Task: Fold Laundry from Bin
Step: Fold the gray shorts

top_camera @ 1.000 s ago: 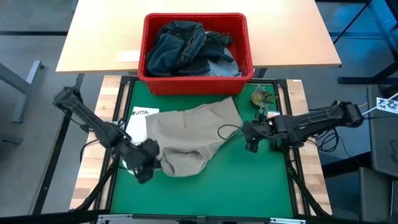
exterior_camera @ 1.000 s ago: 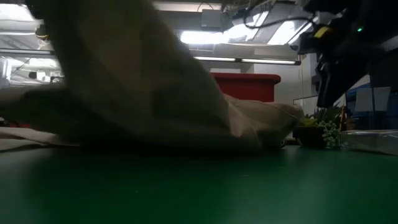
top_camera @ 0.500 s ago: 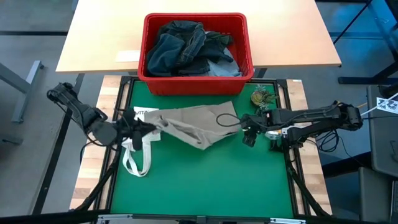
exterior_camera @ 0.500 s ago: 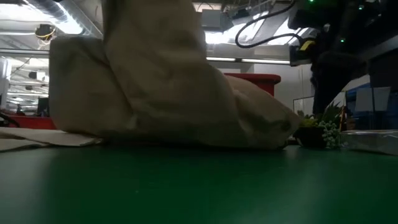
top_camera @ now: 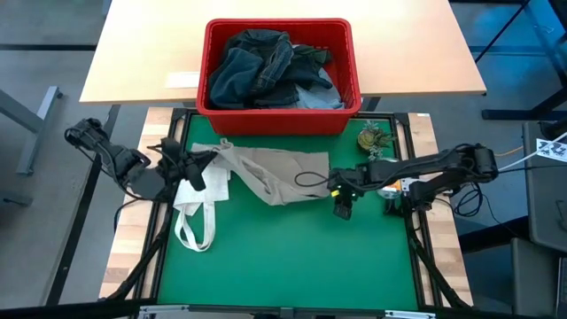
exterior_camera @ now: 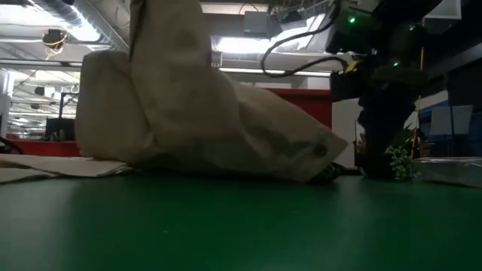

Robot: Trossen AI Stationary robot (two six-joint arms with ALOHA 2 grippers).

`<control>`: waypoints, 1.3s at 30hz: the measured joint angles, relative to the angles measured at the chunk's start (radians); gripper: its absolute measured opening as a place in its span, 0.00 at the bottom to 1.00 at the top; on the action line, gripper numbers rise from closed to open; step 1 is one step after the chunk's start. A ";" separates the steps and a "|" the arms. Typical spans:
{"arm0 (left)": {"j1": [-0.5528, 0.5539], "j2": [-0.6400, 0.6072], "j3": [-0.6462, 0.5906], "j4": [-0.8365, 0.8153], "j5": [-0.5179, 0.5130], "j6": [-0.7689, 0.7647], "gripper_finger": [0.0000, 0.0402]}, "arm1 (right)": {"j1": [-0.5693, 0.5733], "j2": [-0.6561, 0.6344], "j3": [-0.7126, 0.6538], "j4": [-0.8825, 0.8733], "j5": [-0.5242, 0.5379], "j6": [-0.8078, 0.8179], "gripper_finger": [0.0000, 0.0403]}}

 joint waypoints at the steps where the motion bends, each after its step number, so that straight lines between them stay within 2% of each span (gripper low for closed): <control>1: 0.007 0.001 0.000 0.000 0.011 0.000 0.00 | 0.000 0.017 0.000 0.029 -0.001 0.000 0.49; 10: 0.039 0.002 0.000 0.000 0.066 0.000 0.00 | 0.058 0.087 0.000 0.277 -0.021 -0.029 0.49; 17: 0.038 0.002 0.000 0.000 0.069 0.000 0.00 | 0.120 0.089 0.000 0.402 0.096 -0.034 0.49; 28: 0.038 0.002 0.000 0.000 0.070 0.000 0.00 | 0.124 0.104 0.000 0.572 0.097 -0.033 0.49; 35: 0.038 0.002 0.000 0.003 0.070 0.000 0.00 | 0.124 0.182 0.000 0.661 0.091 -0.021 0.49; 39: 0.038 0.002 0.000 0.004 0.070 0.000 0.00 | 0.124 0.220 0.000 0.749 0.063 -0.019 0.42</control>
